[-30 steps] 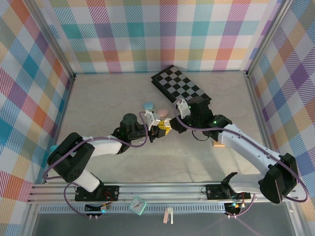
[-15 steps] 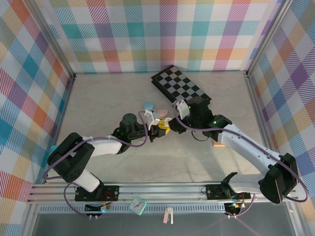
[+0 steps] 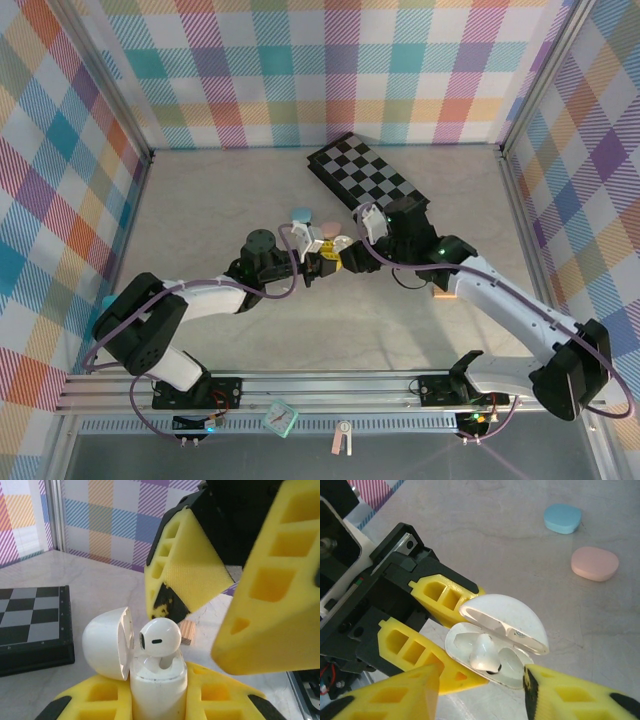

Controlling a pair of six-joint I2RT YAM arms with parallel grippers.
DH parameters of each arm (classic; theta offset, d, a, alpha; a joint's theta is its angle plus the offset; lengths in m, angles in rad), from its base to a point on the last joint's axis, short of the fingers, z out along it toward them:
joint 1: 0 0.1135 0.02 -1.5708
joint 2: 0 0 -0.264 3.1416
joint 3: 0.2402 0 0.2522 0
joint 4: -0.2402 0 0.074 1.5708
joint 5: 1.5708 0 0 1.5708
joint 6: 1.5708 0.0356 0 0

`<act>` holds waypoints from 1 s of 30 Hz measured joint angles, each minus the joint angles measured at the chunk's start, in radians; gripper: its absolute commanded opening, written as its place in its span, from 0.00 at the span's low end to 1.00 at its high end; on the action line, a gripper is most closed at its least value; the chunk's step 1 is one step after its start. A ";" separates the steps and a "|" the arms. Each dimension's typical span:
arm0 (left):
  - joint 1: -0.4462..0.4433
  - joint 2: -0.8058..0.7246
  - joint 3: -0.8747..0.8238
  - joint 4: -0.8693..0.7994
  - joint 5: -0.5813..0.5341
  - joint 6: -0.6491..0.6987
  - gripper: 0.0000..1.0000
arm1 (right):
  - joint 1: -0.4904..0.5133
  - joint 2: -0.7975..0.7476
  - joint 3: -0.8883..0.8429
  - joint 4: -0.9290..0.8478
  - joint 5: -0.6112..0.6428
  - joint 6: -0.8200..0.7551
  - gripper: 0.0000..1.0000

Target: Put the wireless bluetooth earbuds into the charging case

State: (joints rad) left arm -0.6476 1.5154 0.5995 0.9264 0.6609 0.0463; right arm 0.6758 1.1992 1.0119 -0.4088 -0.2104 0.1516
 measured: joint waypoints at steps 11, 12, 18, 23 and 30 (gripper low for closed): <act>0.000 -0.012 0.000 0.024 -0.011 -0.001 0.00 | 0.000 -0.090 0.000 0.025 0.088 0.069 0.72; 0.000 -0.013 0.000 0.026 -0.012 -0.001 0.00 | 0.000 -0.089 0.000 0.027 0.090 0.073 0.72; 0.000 -0.014 0.000 0.036 -0.017 -0.001 0.00 | 0.000 -0.029 0.012 0.026 0.084 0.089 0.73; 0.000 -0.028 -0.002 0.032 -0.024 -0.001 0.00 | 0.000 0.004 0.015 0.013 0.085 0.095 0.72; 0.001 -0.051 -0.005 0.023 -0.027 -0.011 0.00 | -0.007 -0.029 0.015 -0.029 0.127 0.090 0.72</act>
State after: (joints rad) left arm -0.6464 1.4647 0.5949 0.9493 0.6338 0.0353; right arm 0.6685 1.1698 1.0271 -0.4374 -0.0834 0.2413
